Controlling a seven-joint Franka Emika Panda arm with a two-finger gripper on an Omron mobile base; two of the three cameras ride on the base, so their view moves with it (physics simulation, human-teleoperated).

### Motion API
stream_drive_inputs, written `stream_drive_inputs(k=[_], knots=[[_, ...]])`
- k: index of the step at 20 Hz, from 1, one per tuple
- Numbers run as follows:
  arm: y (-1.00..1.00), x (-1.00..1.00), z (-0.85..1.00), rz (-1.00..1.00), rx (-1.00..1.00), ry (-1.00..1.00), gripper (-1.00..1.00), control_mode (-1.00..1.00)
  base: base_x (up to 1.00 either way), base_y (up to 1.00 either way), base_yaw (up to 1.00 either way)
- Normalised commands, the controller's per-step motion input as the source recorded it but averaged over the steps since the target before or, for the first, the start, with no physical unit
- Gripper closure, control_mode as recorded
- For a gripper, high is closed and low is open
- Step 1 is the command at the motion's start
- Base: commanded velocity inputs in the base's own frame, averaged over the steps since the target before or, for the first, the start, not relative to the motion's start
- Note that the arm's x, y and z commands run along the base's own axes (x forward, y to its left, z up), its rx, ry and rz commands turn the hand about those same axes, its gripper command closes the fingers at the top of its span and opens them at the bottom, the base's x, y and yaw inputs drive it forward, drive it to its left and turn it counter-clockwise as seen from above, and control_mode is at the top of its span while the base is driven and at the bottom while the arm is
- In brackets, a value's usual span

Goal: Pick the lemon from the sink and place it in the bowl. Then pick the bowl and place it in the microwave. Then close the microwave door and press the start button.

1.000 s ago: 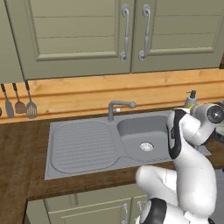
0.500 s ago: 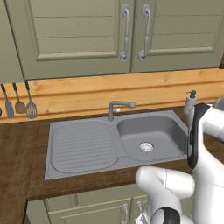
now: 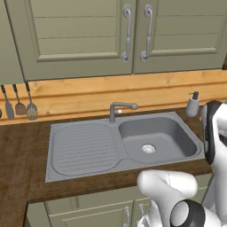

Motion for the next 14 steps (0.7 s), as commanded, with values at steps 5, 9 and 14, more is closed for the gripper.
stream_drive_inputs(k=[5,9,14], knots=[[-0.6,0.04,-0.14,0.0,0.11,0.14,1.0,-1.0,0.0,0.0,0.0],[-0.41,0.14,-0.3,0.0,0.05,0.13,1.0,-1.0,0.0,0.0,0.0],[-0.24,0.32,-0.37,-0.02,0.0,0.09,1.0,-1.0,0.0,0.0,0.0]])
